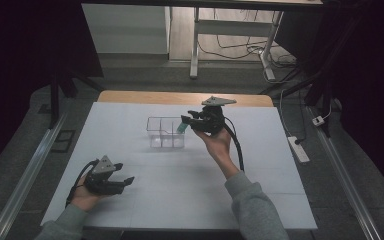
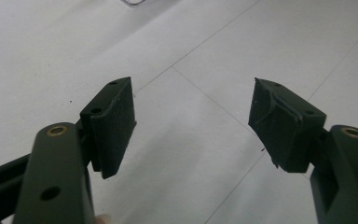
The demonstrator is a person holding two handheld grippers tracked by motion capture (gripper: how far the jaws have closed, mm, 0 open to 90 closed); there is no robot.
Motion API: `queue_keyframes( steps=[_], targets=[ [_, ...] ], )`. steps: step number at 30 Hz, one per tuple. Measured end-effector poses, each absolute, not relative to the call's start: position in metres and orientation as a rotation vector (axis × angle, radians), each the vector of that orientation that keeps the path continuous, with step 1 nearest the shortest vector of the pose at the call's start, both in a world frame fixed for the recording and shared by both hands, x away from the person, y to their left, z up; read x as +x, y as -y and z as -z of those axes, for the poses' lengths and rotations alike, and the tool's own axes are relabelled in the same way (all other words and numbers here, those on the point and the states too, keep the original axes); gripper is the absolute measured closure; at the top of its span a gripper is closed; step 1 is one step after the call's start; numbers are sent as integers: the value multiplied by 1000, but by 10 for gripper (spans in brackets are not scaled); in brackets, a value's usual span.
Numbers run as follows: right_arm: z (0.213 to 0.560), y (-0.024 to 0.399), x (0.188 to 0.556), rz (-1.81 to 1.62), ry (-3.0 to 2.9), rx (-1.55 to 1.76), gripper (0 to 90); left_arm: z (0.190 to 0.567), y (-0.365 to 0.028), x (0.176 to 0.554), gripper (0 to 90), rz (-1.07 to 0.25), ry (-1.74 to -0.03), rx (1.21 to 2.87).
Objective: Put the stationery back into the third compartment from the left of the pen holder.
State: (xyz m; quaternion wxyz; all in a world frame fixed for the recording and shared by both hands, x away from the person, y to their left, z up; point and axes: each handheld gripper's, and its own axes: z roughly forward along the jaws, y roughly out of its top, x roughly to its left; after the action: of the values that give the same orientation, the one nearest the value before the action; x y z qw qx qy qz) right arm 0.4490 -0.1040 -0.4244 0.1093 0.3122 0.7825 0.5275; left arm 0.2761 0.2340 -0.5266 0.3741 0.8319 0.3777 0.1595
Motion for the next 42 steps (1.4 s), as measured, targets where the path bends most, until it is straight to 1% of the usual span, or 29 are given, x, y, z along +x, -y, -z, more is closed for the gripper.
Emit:
queue_keyframes(
  steps=[4, 7, 19, 42],
  targets=[
    [425, 105, 448, -1522, -2309, 915, 434, 527, -235, 277, 311, -406, -973, 2123],
    [425, 109, 446, -1517, -2310, 917, 414, 527, -235, 277, 311, -407, -972, 2127],
    [439, 143, 429, -1469, -2340, 932, 398, 527, -234, 277, 310, -409, -975, 2129],
    [473, 232, 372, -1321, -2393, 1010, 380, 526, -235, 279, 309, -405, -988, 2117]
  ],
)
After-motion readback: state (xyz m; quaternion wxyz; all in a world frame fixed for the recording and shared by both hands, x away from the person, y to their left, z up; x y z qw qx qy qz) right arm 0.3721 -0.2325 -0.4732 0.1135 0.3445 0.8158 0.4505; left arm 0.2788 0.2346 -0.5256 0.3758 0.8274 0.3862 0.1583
